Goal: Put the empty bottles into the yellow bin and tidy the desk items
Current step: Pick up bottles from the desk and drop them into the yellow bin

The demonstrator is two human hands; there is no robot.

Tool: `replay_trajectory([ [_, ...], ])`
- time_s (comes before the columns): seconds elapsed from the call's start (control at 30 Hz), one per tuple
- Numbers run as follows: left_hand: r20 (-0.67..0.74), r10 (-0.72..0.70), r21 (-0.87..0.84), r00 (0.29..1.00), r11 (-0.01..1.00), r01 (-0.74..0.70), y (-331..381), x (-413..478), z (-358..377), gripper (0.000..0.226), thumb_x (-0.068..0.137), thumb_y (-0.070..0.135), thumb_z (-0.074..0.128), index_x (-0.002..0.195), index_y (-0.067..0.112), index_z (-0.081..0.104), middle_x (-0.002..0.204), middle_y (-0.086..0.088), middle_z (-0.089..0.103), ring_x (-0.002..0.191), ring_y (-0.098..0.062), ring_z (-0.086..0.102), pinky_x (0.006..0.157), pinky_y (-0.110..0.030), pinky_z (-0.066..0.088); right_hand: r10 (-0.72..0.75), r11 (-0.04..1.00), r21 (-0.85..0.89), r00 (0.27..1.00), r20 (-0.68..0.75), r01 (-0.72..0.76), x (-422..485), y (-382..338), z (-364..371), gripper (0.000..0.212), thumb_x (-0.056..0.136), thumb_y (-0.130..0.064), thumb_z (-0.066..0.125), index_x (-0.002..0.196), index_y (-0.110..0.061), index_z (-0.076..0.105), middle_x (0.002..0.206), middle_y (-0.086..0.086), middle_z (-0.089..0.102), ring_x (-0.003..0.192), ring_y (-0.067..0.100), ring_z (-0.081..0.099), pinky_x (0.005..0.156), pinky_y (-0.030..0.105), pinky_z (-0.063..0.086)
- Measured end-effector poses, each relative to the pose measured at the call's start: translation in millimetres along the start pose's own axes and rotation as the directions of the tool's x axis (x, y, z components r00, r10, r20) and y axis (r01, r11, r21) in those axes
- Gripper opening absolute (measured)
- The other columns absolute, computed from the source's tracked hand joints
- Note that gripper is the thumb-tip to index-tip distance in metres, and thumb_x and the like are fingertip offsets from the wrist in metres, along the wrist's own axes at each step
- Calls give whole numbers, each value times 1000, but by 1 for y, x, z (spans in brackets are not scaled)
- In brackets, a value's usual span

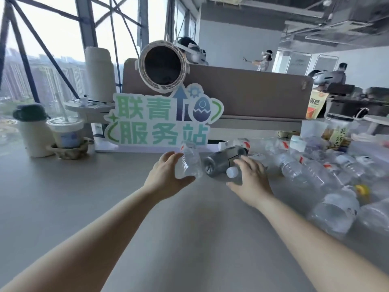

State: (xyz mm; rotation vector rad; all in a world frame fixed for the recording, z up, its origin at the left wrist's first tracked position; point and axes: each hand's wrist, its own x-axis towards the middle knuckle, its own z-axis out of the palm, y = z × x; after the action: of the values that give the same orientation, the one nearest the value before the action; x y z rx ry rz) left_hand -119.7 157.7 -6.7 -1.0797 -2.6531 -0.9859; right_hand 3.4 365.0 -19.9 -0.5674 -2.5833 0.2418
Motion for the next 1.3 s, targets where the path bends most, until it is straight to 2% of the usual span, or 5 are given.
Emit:
replay_trajectory([
  [0.3, 179, -45, 146, 983, 989, 19, 2, 38, 32, 88, 71, 61, 69, 143, 41, 24, 158, 3, 0, 136, -36, 30, 107, -47, 36, -2, 997, -81, 1000, -17, 0, 27, 26, 22, 54, 78, -31, 69, 128, -26, 51, 154, -1, 25, 142, 26, 14, 115, 38, 14],
  [0.63, -15, -103, -27, 995, 994, 102, -7, 29, 31, 64, 74, 34, 77, 128, 26, 43, 138, -4, 36, 111, -30, 53, 86, -40, 50, -109, 993, -48, 983, -147, 103, 29, 31, 28, 38, 60, -14, 83, 94, -21, 68, 128, 7, 59, 123, 37, 48, 99, 50, 37],
  [0.9, -120, -81, -67, 990, 995, 73, -11, -29, -30, 64, 72, 24, 77, 128, 23, 47, 135, -1, 42, 109, -21, 53, 85, -31, 46, -276, 951, 32, 894, -354, 307, 0, -14, -7, 38, 65, -16, 82, 97, -15, 64, 105, 2, 66, 96, 29, 60, 85, 32, 39],
  [1.1, -244, -62, -50, 968, 997, 51, -27, -118, -100, 61, 72, 21, 78, 127, 24, 50, 128, 3, 41, 105, -13, 48, 83, -24, 40, -223, 880, 249, 814, -536, 405, -48, -93, -51, 33, 78, -32, 64, 102, -10, 62, 102, 2, 66, 93, 24, 59, 84, 25, 36],
  [1.3, -419, -77, -18, 905, 997, 77, -42, -224, -187, 57, 70, 20, 81, 120, 26, 55, 117, 7, 39, 110, -17, 52, 92, -30, 46, -205, 736, 465, 817, -539, 492, -112, -194, -83, 42, 79, -45, 58, 105, -12, 59, 102, 0, 64, 92, 15, 55, 78, 24, 42],
])
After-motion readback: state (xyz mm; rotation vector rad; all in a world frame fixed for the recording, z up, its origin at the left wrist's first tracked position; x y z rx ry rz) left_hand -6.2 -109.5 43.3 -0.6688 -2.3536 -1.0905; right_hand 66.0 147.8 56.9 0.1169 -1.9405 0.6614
